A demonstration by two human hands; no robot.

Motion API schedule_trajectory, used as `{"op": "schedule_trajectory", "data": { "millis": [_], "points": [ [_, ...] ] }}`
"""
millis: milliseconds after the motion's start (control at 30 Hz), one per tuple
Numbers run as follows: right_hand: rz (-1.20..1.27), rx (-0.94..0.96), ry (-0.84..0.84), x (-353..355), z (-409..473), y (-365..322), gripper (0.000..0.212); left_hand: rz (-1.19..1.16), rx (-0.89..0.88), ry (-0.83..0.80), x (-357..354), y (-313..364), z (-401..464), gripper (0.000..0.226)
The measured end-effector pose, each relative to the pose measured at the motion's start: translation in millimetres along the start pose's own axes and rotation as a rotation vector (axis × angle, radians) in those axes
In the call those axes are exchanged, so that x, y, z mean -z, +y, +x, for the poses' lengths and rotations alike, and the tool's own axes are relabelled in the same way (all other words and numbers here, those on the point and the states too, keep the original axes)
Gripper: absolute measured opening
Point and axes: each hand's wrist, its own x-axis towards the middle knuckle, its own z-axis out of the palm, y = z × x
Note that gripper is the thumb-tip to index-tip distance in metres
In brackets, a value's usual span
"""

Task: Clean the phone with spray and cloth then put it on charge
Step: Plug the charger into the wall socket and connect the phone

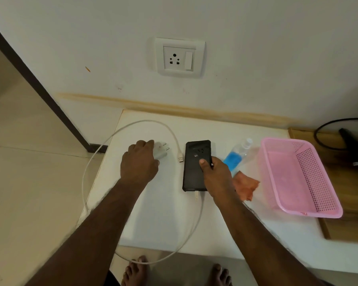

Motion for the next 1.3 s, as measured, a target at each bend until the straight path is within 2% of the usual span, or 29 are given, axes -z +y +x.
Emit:
{"op": "schedule_trajectory", "data": {
  "millis": [67, 133, 333, 533, 733, 1067, 1133, 1200, 1300],
  "points": [
    [-0.041, 0.024, 0.033, 0.8, 0.7, 2.8, 0.046, 0.02, 0.032, 0.004, 1.3, 0.8, 0.2, 0.044],
    [-0.114, 0.036, 0.052, 0.0, 0.5, 4.5, 0.052, 0.001, 0.06, 0.001, 1.6, 2.1, 0.3, 0.043],
    [-0.441, 0.101, 0.093, -14.1, -5.5, -2.4, 0.095, -0.071, 0.13, -0.025, 1.1, 0.7, 2.1, 0.054],
    [-0.719, 0.101, 0.12, -21.5, -5.8, -10.5, 0.1, -0.111, 0.168, -0.034, 2.6, 2.2, 1.8, 0.064],
    [-0.802, 0.088, 0.095, -23.0, -7.2, -15.9, 0.095, -0.134, 0.217, 0.002, 7.8, 2.2, 2.5, 0.052],
    [-0.867, 0.108, 0.087, -16.7, -13.5, -26.8, 0.086, -0.163, 0.207, 0.027, 13.0, 0.7, 3.4, 0.046],
    [-0.784, 0.211, 0.152, -10.0, -17.2, -32.8, 0.073, -0.238, 0.185, 0.083, 15.7, 2.7, 4.1, 0.047],
    [-0.598, 0.32, 0.224, -5.2, -17.2, -42.4, 0.054, -0.325, 0.156, 0.161, 19.4, 4.9, 4.9, 0.049],
    [-0.498, 0.378, 0.171, -8.1, -4.5, -61.0, 0.032, -0.488, 0.128, 0.248, 25.3, 7.7, 5.1, 0.059]
  ]
}}
